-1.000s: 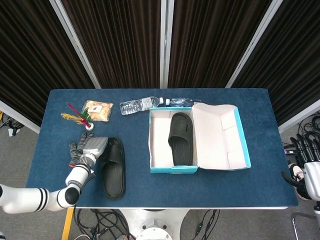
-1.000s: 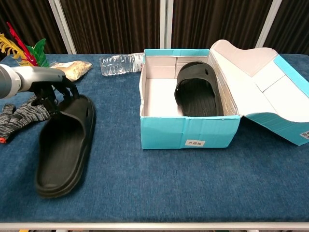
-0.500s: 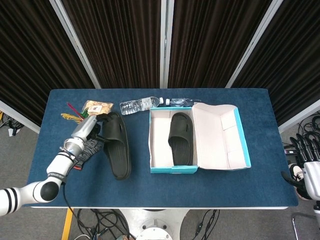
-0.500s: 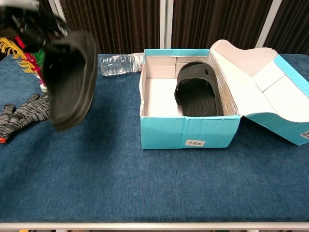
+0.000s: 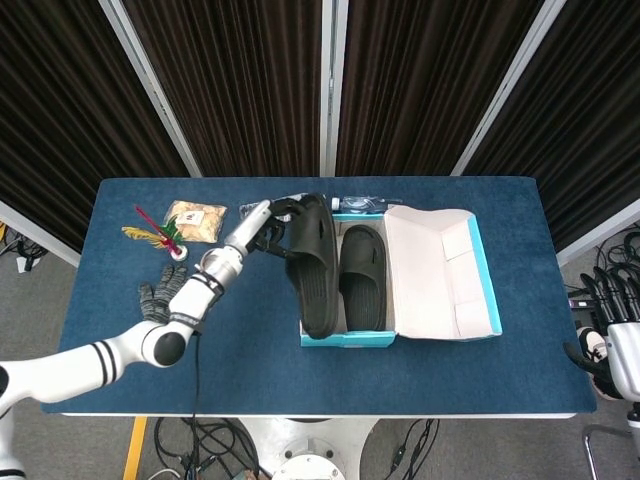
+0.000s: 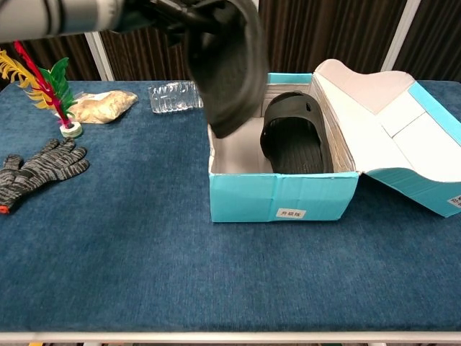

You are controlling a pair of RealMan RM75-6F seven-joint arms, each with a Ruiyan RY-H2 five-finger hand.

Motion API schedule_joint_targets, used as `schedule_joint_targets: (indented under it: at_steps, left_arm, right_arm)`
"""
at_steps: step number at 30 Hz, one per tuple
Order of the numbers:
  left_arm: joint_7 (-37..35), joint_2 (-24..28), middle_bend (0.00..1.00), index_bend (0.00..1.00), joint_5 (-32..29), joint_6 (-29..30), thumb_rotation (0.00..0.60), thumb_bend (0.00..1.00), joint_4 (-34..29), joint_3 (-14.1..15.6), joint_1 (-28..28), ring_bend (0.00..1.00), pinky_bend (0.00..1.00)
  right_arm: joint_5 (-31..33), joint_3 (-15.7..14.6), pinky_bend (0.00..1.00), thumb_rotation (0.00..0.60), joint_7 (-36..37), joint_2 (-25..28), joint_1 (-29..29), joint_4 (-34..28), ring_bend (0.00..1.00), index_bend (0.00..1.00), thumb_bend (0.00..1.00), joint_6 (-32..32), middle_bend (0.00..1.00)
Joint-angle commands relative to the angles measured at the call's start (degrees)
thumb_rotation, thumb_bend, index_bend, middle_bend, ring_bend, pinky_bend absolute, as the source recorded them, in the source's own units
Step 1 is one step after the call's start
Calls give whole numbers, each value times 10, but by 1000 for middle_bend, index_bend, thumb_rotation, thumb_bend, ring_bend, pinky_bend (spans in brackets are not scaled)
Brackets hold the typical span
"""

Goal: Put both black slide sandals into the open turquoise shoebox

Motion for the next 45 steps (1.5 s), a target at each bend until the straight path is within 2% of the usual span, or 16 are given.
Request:
schedule_joint_targets:
  at_steps: [1, 7, 15, 25, 35, 45]
  left_arm:
    - [6, -60, 573, 588, 7, 2, 600, 0, 70, -4, -43, 790, 723]
    - [6, -120, 573, 588, 16, 16, 600, 0, 160, -2, -68, 790, 709]
    - [-47, -187, 573, 589, 90, 59, 600, 0, 259, 19, -65, 790, 700]
    - [-137, -250, 573, 589, 197, 123, 600, 0, 373, 70, -59, 790, 692]
    - [-184, -261, 573, 588, 208, 95, 600, 0, 392, 85, -53, 790, 683]
    - [-143, -248, 573, 583, 178, 37, 600, 0, 372, 82, -52, 790, 658]
  right_arm:
    - [2, 0, 32, 600, -3, 1, -1, -3, 0, 0, 70, 0, 31]
    - [9, 1, 32, 600, -5, 2, -3, -6, 0, 0, 70, -1, 31]
    - [13, 3, 32, 600, -15, 4, 0, -13, 0, 0, 70, -6, 31]
    - [17, 5, 32, 600, -22, 7, 0, -19, 0, 0, 70, -8, 31]
    - [17, 5, 34, 600, -25, 7, 2, -22, 0, 0, 70, -10, 31]
    - [18, 5, 34, 600, -27, 6, 2, -22, 0, 0, 69, -11, 31]
